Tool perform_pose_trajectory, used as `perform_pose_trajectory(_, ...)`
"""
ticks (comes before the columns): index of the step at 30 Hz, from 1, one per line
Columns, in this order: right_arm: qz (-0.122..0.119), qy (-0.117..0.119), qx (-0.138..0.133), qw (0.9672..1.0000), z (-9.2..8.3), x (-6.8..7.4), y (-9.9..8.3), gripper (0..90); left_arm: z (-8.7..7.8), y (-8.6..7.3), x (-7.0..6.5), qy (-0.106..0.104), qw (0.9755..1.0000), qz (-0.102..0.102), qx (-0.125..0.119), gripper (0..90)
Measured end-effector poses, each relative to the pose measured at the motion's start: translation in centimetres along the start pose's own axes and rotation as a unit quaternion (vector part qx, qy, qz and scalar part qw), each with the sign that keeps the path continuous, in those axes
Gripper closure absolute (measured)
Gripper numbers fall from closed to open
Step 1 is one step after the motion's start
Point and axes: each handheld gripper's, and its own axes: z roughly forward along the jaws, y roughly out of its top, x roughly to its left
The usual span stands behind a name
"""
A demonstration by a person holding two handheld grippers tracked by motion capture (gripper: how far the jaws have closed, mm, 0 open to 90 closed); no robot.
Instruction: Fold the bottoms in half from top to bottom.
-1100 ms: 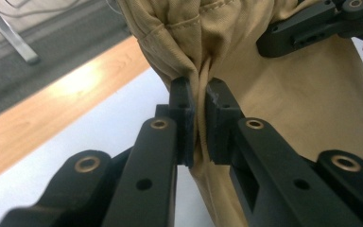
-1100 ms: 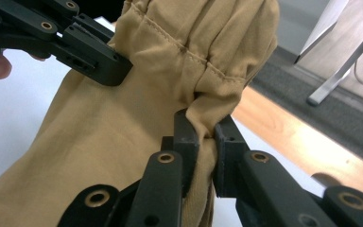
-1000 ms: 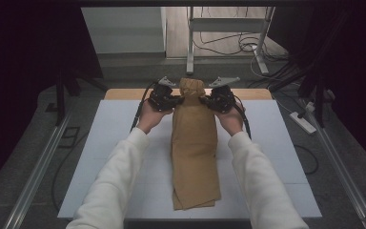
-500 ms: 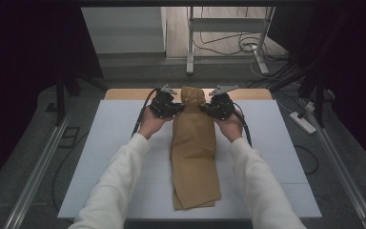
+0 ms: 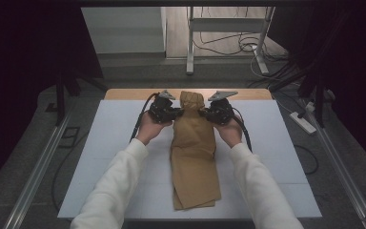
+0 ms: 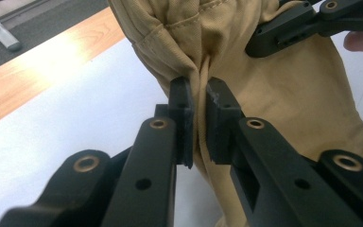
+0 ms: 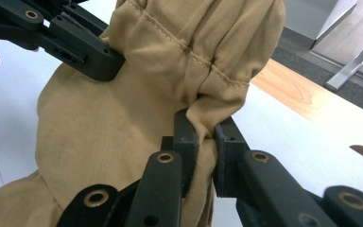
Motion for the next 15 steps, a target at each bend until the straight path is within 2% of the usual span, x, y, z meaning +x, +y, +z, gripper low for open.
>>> perform_pose_trajectory(15, -0.003, 0.007, 0.000, 1.0000, -0.55, 0.57, -0.70, 81.9, -0.15, -0.73, -0.56, -0.007, 1.0000, 0.001, -0.005, 81.5)
